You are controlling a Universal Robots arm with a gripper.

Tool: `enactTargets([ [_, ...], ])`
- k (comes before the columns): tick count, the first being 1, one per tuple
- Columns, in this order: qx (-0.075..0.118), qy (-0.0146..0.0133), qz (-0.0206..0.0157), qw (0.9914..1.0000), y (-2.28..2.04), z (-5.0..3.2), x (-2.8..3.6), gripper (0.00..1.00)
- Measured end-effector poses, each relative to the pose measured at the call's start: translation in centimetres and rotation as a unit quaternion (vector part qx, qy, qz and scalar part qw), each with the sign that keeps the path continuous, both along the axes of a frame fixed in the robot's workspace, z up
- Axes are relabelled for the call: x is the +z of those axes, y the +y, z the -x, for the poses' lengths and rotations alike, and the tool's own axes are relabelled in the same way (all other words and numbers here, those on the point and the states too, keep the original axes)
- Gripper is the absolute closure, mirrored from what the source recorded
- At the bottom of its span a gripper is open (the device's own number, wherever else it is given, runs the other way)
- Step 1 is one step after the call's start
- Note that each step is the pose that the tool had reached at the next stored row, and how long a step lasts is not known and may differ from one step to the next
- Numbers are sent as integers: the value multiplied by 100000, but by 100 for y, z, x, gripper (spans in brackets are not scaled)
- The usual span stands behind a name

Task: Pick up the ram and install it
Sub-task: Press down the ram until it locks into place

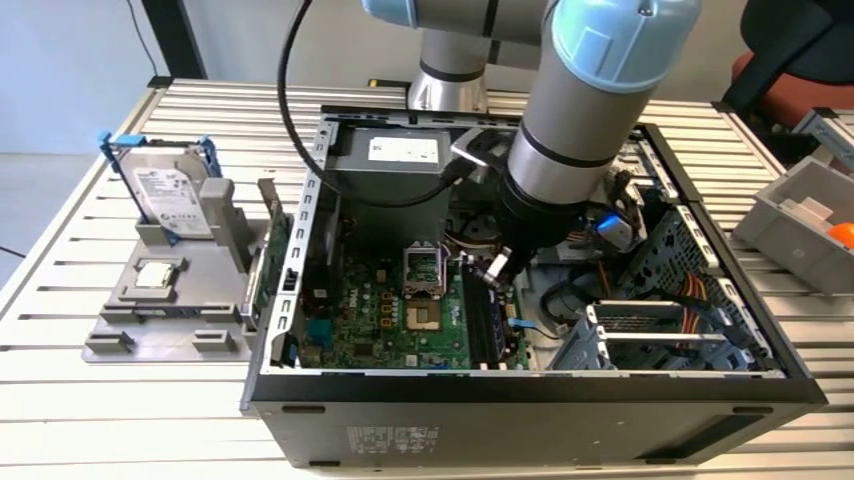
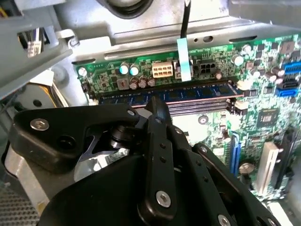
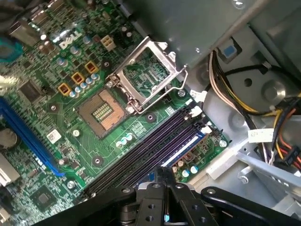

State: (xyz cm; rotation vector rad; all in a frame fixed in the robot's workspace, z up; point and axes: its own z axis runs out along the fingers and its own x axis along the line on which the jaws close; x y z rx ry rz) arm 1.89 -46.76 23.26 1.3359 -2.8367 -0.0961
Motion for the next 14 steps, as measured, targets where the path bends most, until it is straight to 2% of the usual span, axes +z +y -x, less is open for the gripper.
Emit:
enactTargets([
  [4, 3388, 3, 1, 99943, 0, 0, 0, 100],
  [7, 5808, -1, -4, 99831, 0, -1, 0, 100],
  [11, 8897, 2, -2, 99603, 0, -1, 0, 100],
  [14, 11219, 2, 0, 99369, 0, -2, 0, 100],
])
